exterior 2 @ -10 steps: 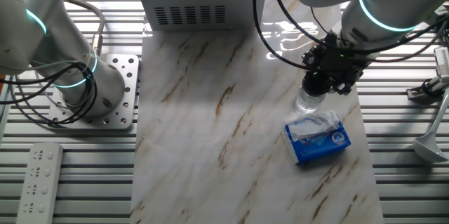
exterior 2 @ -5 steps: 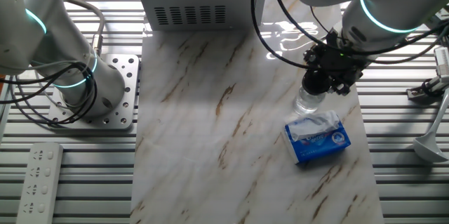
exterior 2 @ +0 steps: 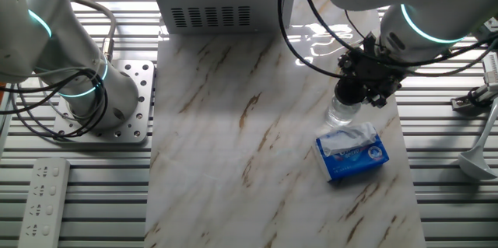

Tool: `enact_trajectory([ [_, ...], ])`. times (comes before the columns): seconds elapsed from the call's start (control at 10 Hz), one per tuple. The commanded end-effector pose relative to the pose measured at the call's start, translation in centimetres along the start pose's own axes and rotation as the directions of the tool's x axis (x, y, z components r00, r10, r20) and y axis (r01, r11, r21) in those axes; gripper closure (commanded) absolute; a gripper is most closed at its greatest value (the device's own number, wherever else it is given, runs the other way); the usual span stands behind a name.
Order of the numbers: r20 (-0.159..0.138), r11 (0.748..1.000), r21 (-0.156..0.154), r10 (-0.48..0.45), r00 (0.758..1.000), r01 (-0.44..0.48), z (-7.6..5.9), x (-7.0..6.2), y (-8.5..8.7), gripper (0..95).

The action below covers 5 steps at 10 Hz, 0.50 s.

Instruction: Unscrew the lid from the jar

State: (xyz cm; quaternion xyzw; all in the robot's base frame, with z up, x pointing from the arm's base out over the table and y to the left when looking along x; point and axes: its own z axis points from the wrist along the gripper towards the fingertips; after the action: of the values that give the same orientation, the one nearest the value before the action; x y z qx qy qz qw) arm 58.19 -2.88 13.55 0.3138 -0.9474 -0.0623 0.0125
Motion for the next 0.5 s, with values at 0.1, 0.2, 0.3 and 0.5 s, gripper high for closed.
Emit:
enact_trajectory([
  [0.1, 0.023, 1.000, -0.026, 0.011, 1.000, -0.011, 0.09, 0.07, -0.13, 95.0],
  [0.2, 0.029, 0.999, -0.037, 0.021, 0.999, -0.020, 0.09, 0.13, -0.20, 95.0],
  [0.3, 0.029, 0.999, -0.044, 0.026, 0.999, -0.025, 0.01, 0.20, -0.35, 95.0],
  [0.5, 0.031, 0.998, -0.062, 0.026, 0.999, -0.024, -0.08, 0.32, -0.49, 95.0],
])
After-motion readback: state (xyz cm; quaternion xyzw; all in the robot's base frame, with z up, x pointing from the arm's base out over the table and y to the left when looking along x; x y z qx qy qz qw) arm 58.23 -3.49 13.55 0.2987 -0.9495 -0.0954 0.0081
